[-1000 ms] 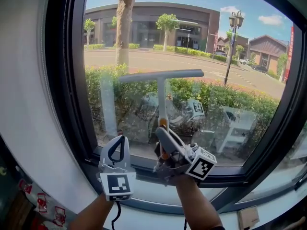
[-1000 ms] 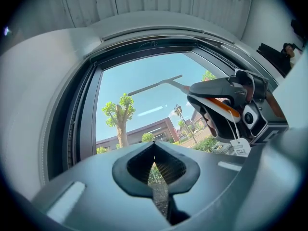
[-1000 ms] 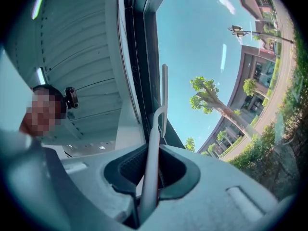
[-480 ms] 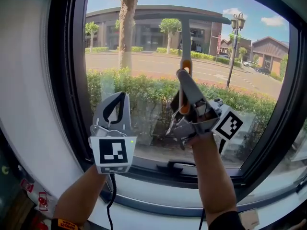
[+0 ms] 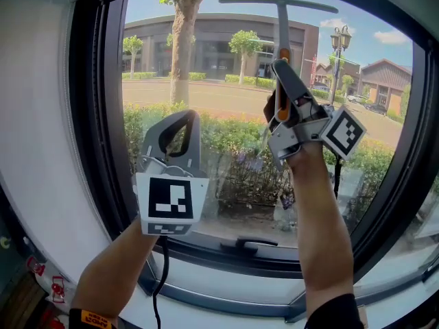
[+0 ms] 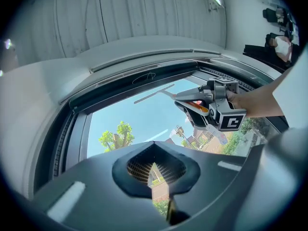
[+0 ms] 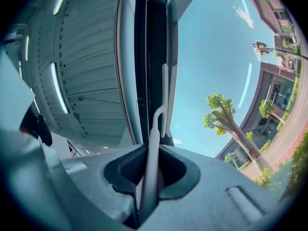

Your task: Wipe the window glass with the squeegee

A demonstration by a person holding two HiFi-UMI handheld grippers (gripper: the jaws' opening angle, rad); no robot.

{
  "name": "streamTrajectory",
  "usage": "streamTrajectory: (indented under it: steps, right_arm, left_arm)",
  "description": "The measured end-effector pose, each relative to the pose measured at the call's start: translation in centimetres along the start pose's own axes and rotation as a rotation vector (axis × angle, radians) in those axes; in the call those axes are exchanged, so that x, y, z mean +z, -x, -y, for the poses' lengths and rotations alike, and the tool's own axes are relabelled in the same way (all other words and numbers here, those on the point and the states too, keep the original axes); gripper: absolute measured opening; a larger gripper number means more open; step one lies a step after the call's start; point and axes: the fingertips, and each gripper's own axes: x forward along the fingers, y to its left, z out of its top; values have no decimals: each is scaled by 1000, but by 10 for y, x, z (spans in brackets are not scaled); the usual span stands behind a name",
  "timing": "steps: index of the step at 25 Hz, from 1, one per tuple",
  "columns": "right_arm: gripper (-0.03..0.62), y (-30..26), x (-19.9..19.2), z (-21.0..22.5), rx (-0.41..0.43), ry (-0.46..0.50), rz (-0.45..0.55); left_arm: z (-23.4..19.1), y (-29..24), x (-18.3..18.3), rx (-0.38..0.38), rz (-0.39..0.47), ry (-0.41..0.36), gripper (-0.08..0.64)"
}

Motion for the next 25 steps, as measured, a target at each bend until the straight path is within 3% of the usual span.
streamTrajectory:
  steps: [7, 15, 21, 25]
  right_arm:
    - [46, 10, -12, 0, 17, -23, 1]
    - [46, 58, -52, -2, -44, -58, -17]
    - [46, 129, -106, -11, -144, -126, -51]
    - [46, 175, -140, -15, -202, -143, -77]
  left_arm:
    - [2, -2, -15, -7, -19, 12, 18]
    - [10, 22, -46, -10, -49, 23, 18]
    - [24, 57, -87, -72, -137, 139, 18]
    - [37, 91, -117, -109, -188, 166, 18]
